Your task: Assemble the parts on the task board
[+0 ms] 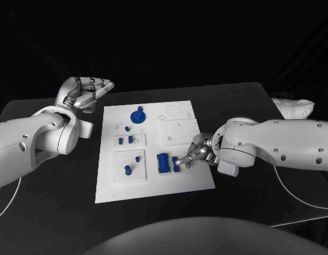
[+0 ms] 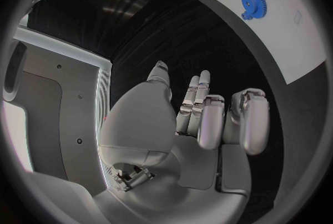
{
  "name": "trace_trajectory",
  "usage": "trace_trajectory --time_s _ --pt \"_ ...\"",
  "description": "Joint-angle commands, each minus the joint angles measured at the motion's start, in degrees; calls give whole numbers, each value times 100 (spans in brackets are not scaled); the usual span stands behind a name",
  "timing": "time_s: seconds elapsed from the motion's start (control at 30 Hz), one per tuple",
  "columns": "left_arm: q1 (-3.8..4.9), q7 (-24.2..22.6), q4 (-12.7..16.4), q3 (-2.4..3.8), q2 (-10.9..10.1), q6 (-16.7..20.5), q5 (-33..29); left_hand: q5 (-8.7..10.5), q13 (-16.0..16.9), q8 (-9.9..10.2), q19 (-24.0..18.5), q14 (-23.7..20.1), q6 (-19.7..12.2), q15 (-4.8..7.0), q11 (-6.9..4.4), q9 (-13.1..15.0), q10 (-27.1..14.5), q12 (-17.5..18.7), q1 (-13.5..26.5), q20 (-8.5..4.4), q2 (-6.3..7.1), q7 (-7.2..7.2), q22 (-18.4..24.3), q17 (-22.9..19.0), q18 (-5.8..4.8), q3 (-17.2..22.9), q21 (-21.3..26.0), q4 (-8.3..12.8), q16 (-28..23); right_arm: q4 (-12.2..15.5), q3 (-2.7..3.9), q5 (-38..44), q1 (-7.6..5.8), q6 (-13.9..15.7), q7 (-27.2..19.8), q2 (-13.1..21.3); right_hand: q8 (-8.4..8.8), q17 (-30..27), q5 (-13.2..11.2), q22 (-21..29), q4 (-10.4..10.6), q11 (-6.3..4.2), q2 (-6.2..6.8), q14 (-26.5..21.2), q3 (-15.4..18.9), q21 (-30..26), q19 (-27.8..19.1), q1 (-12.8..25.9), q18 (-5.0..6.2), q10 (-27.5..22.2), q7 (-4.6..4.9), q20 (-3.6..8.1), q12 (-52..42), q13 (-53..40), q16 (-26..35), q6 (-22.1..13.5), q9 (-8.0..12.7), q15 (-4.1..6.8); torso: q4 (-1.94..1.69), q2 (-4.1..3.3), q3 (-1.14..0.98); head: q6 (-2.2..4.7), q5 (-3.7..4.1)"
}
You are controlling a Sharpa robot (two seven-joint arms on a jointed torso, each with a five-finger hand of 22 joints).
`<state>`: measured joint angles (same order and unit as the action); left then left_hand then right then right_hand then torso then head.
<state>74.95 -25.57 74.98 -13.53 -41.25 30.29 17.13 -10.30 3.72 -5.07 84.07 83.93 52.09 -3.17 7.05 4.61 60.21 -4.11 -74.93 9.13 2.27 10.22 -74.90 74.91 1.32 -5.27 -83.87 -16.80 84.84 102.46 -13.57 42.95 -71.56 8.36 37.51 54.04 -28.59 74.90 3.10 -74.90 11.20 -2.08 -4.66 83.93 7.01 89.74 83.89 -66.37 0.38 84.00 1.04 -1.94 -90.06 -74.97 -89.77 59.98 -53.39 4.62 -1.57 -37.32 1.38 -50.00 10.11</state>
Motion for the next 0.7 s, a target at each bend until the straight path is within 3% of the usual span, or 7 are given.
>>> trace_trajectory --time_s 0.03,0.13,0.3,0.4,0.47,0.5,0.7 --pt "3 -44 7 4 11 -66 2 -34 -2 21 58 144 32 15 -5 1 -10 11 -14 -5 -53 -1 -1287 433 36 -28 21 5 -38 56 8 -308 -108 1065 -904 64 -27 1510 -19 -1510 8 -38 61 607 53 26 611 6 -38 600 -11 49 6 -1503 -23 -40 -13 46 6 0 -5 0 -27" --pt "3 -53 7 3 13 -60 2 -36 -2 21 51 138 32 15 -5 1 -11 11 -20 -6 -58 -1 -1284 418 38 -30 30 5 -46 70 9 -719 -201 1729 -1673 119 135 1510 23 -1510 71 12 27 607 118 26 611 8 -38 600 57 33 6 -1503 -23 -251 24 19 3 5 1 0 -35" --pt "2 -100 41 3 4 -23 2 -36 -2 21 35 128 33 15 -5 1 -10 10 -20 -6 -59 -1 -1277 395 43 -30 49 5 -58 -57 9 -2000 -251 2343 -3236 56 929 1510 270 -1510 100 394 -122 607 155 26 611 -347 -38 600 454 -189 6 -1503 -23 -1021 606 -310 14 5 -10 0 -93" --pt "-24 -177 99 2 -10 55 -7 -36 -1 20 -25 84 35 15 -5 1 -4 7 -15 -6 -67 -2 -1252 298 62 -33 122 2 -110 -228 9 -2627 -233 2488 -4163 -71 1292 966 404 -826 187 599 -203 163 250 -1480 -879 -541 346 476 706 -411 114 -1429 374 -1309 1109 -544 13 3 -9 0 -180" --pt "-65 -256 149 2 -33 126 -42 -36 0 18 -199 -44 40 14 -5 2 10 4 1 -5 -89 -3 -1180 61 114 -58 333 2 -257 -372 11 -2818 -214 2514 -4636 -180 1526 -1261 477 307 313 692 -251 -2073 345 -3966 -3144 -600 786 -2238 756 -543 2746 318 2515 -1623 1423 -649 22 5 -9 0 -267" --pt "-96 -312 181 3 -49 175 -73 -35 -1 17 -431 -207 44 15 -4 3 14 5 8 -4 -106 -5 -1082 -232 181 -80 620 2 -449 -463 14 -2892 -200 2509 -4891 -250 1586 -2241 522 742 380 737 -290 -3088 386 -4836 -3811 -636 859 -3273 826 -618 4059 1228 3647 -1696 1564 -719 31 9 -8 0 -331" --pt "-314 -766 401 7 -137 437 -425 -39 -3 30 -3520 -2692 8 -88 70 -6 -31 16 109 97 -183 45 536 -3586 891 -210 4835 -3 -3501 -967 76 -3220 -73 2200 -6025 -689 2091 -4041 631 2328 427 1461 -353 -4772 853 -7101 -5110 -114 646 -4513 1017 -1088 6529 3511 6083 -2696 2349 -1510 68 11 -47 56 -646"
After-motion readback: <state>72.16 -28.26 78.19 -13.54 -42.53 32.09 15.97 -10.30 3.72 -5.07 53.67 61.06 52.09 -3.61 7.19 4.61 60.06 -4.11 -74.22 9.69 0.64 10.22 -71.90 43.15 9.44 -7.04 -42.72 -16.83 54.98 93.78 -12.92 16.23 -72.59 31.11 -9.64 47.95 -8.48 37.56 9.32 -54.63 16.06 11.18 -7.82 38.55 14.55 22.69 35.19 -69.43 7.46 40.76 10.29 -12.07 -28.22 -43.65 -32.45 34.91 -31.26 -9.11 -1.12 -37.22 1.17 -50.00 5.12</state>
